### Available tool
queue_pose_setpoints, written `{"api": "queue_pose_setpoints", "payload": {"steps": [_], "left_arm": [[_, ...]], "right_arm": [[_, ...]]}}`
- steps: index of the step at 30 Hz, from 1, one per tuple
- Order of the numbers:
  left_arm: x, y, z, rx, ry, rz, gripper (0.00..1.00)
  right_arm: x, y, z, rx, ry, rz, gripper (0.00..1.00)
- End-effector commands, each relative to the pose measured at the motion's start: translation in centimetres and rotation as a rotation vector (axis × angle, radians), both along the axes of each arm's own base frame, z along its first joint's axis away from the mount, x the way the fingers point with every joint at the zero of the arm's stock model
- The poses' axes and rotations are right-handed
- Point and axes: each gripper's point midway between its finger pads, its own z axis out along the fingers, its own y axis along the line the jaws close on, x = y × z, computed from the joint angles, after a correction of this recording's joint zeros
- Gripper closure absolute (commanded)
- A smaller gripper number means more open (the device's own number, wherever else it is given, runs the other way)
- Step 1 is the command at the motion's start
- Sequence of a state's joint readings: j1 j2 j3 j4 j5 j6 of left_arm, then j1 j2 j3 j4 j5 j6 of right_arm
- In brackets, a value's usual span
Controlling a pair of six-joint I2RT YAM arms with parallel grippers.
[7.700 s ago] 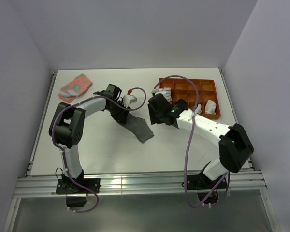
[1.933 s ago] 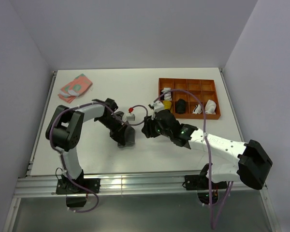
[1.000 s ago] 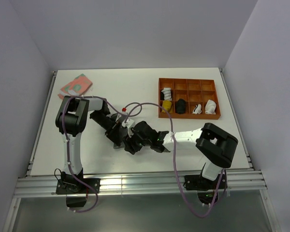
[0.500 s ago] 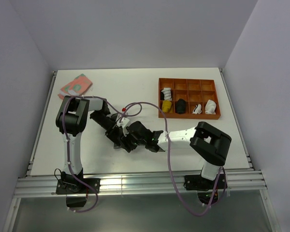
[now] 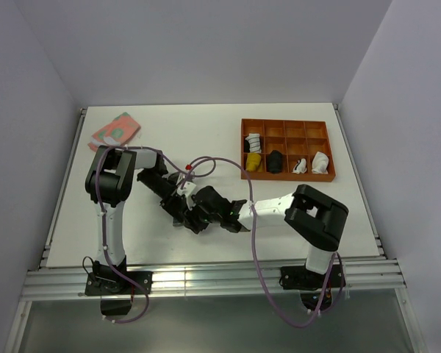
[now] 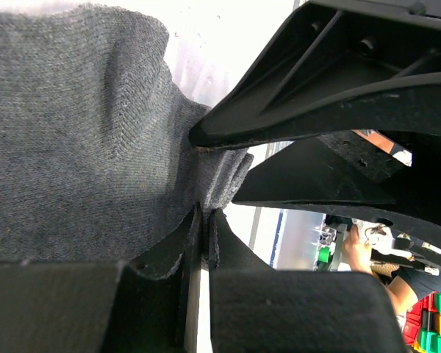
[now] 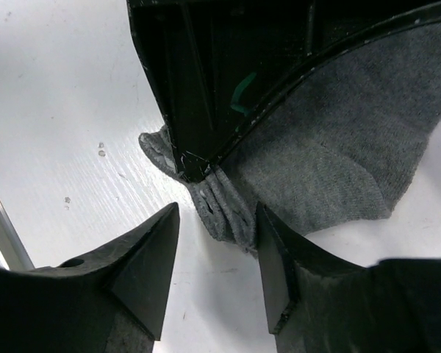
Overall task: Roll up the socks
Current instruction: Adjust the sock at the center of the board, then roll the sock at the center of the board.
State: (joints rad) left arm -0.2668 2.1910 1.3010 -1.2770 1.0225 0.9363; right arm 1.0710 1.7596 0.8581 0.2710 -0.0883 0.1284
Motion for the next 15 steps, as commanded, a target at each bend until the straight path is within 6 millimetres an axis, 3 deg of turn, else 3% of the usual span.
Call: {"api": "queue_pose_setpoints", "payload": {"steps": [1, 6, 12, 15], "left_arm": [[0.6, -0.2, -0.2, -0.009, -0.007, 0.004, 0.92], [0.6, -0.2, -0.4, -0.004, -0.008, 0.006, 0.92], [0.4, -0.2, -0.2, -0.014, 0.0, 0.007, 0.9], [0.7, -0.3, 0.0, -0.025, -0.027, 0.01, 0.88]], "right_arm": [[0.3, 0.9, 0.7, 0.039, -0.036, 0.01, 0.48], [0.6, 0.9, 0.2, 0.035, -0.029, -0.011, 0.56], [1.1, 0.9, -1.1, 0.0, 0.003, -0.044, 0.9], [1.4, 0.4, -1.3, 0.0, 0.035, -0.075, 1.0]]}}
